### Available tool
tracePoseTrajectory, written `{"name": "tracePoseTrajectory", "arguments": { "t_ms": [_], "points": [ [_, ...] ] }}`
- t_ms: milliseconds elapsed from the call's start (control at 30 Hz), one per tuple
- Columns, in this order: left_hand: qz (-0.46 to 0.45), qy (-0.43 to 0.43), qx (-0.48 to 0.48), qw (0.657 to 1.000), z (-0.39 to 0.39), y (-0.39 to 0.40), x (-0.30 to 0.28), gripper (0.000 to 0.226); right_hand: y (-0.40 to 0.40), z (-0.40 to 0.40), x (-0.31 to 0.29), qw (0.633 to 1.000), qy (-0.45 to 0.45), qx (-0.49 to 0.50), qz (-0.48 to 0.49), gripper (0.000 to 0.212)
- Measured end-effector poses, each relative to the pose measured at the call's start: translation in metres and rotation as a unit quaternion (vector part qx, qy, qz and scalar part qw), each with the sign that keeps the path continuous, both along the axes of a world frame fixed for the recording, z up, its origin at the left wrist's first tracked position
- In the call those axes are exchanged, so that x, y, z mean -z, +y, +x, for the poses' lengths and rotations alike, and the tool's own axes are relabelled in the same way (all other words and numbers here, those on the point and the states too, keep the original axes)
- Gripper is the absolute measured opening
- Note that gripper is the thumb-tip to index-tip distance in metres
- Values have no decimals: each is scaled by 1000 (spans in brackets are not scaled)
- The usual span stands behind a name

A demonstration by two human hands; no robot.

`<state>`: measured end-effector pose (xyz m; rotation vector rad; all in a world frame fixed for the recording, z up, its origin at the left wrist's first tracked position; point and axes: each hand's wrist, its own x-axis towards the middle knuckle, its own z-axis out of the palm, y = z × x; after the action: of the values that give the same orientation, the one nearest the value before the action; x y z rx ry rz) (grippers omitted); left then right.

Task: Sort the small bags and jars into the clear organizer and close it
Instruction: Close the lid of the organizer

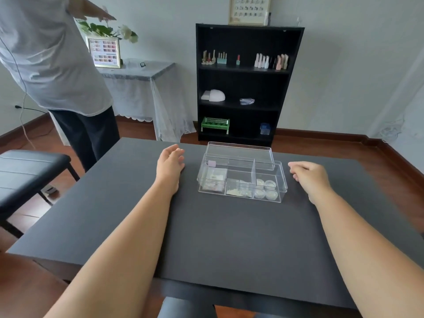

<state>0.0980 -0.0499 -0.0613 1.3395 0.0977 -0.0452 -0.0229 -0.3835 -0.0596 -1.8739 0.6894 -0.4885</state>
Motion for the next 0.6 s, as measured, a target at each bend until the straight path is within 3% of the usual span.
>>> {"name": "tracePoseTrajectory", "arguments": {
  "t_ms": [133, 333, 467, 600],
  "points": [
    [75, -7, 58, 995, 27, -4, 5, 26, 1, 8, -2, 999, 19, -16, -23, 16],
    [222, -21, 97, 970, 44, -25, 6, 21, 7, 29, 0, 993, 67, -56, -76, 33],
    [271, -19, 142, 952, 39, -37, -2, 52, 8, 37, 0, 991, 73, -83, -70, 19],
    [286, -29, 159, 945, 34, -39, -6, 55, 7, 40, 0, 993, 74, -87, -33, 9]
  ]
}}
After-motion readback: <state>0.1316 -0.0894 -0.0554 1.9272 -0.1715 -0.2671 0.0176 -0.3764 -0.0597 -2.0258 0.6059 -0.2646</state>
